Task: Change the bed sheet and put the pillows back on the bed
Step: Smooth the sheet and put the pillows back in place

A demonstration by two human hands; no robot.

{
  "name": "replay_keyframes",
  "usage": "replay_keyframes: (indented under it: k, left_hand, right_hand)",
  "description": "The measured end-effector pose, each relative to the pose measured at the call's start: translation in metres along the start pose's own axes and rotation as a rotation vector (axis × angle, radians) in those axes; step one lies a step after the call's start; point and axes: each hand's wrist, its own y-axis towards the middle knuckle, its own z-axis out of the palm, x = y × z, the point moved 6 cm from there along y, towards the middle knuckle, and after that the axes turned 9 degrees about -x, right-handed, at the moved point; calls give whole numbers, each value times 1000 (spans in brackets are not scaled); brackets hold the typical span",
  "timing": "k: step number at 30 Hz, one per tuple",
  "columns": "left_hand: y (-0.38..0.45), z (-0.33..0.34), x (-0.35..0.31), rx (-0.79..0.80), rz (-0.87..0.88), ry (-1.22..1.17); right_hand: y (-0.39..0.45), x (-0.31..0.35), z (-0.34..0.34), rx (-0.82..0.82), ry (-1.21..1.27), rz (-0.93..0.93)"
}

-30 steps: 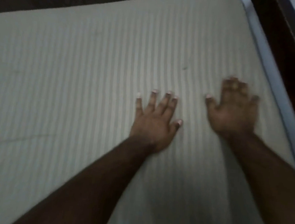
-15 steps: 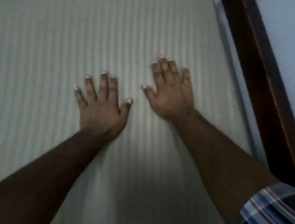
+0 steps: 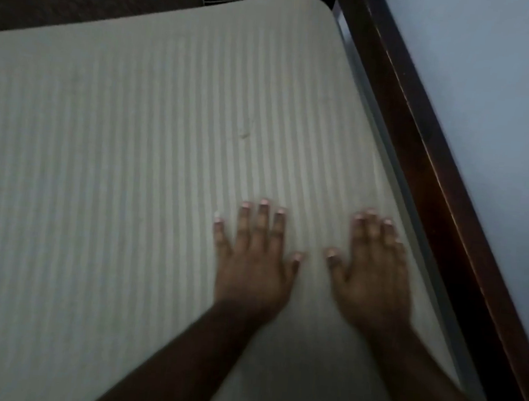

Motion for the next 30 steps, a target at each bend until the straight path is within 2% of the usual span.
replay_keyframes:
  k: [2, 4, 6, 8, 10, 11, 13, 15, 17, 18, 19, 21, 23, 25, 27, 30]
  left_hand:
    - [-8, -2, -31, 16, 150, -39]
    - [-26, -12, -40, 30, 207, -73]
    - [-52, -19, -21, 22, 138, -64]
    - [-82, -19, 20, 19, -19, -18]
    - [-106, -20, 59, 19, -131, 29]
    - [-111, -19, 70, 41, -124, 52]
    - [-112, -13, 75, 82, -93, 66]
    - [-106, -10, 68, 66, -108, 41]
    - [-105, -12, 51, 51, -75, -2]
    - [-112, -14, 39, 65, -16, -29]
    - [-125, -14, 29, 92, 53, -51]
    - [-160, -16, 26, 132, 114, -55]
    - [-197, -16, 48, 131, 53, -18]
    - [-231, -13, 79, 132, 0, 48]
    - [-249, -12, 93, 147, -1, 64]
    - [-251, -6, 69, 136, -61, 31]
  right_hand:
    - [0, -26, -10, 5, 6, 186]
    - [-4, -15, -24, -36, 50, 208]
    - [-22, 23, -34, -103, 67, 67]
    - [-58, 61, -27, -83, 90, -95]
    - [-87, 66, -13, -11, 77, -176]
    - [-93, 52, -9, -7, 49, -191]
    - [-99, 7, -5, -42, -23, -120]
    - [-102, -41, -15, -46, -25, 87]
    - [-107, -51, -27, -41, 16, 264]
    - [-112, -38, -34, -75, 38, 289]
    - [-119, -14, -39, -109, 49, 249]
    - [-149, 53, -42, -216, 59, 43]
    - [-187, 117, -29, -112, 135, -118]
    - [-219, 145, -16, 38, 146, -204]
    - [-234, 120, -10, 60, 76, -207]
    - [-248, 33, -13, 22, -38, -37]
